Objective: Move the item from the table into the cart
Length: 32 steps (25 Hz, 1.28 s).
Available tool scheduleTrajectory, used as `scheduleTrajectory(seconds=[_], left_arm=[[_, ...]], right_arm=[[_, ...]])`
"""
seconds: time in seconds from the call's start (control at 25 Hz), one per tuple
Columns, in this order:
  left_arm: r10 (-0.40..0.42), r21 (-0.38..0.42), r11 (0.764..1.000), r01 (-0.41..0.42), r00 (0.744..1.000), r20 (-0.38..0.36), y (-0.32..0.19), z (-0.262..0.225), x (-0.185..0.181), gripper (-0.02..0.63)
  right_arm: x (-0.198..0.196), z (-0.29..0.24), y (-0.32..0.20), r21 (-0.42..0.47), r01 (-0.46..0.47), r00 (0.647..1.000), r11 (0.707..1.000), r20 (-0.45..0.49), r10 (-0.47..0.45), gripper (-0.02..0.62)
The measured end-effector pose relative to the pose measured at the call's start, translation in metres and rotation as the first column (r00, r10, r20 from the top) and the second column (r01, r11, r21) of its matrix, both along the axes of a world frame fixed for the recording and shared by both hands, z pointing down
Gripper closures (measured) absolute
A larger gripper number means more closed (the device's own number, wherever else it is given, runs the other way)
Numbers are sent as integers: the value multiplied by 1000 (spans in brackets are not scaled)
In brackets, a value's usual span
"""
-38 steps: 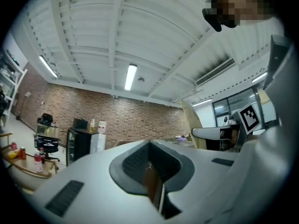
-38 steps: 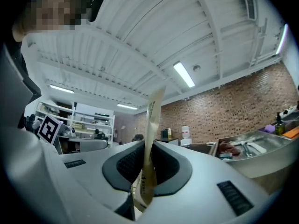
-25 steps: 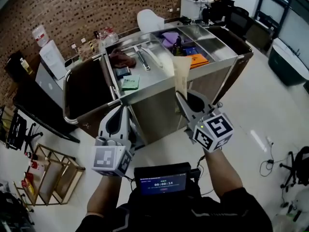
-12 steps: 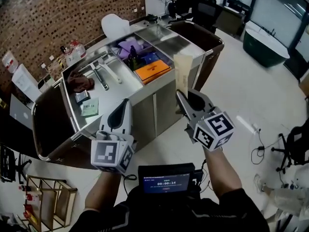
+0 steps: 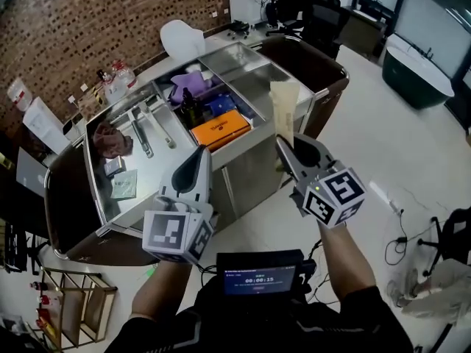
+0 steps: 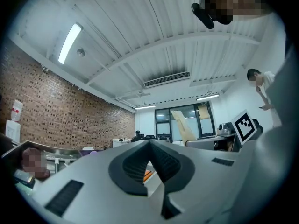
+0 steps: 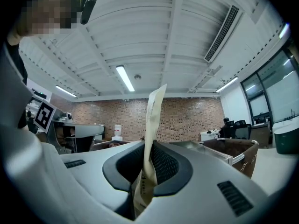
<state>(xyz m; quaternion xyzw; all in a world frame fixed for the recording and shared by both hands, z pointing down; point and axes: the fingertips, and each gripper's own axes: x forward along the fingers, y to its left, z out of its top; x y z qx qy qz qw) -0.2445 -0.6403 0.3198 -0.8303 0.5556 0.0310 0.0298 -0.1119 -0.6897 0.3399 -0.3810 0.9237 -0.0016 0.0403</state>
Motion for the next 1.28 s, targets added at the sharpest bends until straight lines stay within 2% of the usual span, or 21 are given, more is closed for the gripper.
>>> scheduleTrajectory(seconds=[0.2, 0.4, 0.6, 0.84, 1.04, 1.16, 1.28], left_arm=[[23, 2, 1000, -23, 1000, -1, -51, -16, -10, 606], [3, 45, 999, -4, 1000, 10, -108, -47, -20, 606], [-21, 54, 998, 20, 999, 24, -157, -67, 11, 606], [-138, 20, 990, 137, 990, 15, -233, -76, 55, 606], [-266, 11, 964, 266, 964, 8, -298, -97, 77, 606], [-357, 8, 934, 357, 933, 47, -330, -106, 68, 606], [-425, -15, 904, 427, 903, 57, -358, -106, 46, 606]], right_arm=[[-12, -22, -57, -18, -9, 1000, 1000, -2, 9, 569], [-27, -56, -120, -16, 29, 999, 999, -40, -30, 569], [-19, -86, -180, -7, 97, 992, 995, -86, -97, 569], [14, -110, -263, -48, 215, 974, 975, -56, -218, 569], [18, -130, -336, -120, 328, 940, 937, -52, -336, 569], [-2, -136, -373, -172, 374, 922, 911, -39, -386, 569], [-29, -133, -403, -196, 380, 912, 904, -81, -401, 569]])
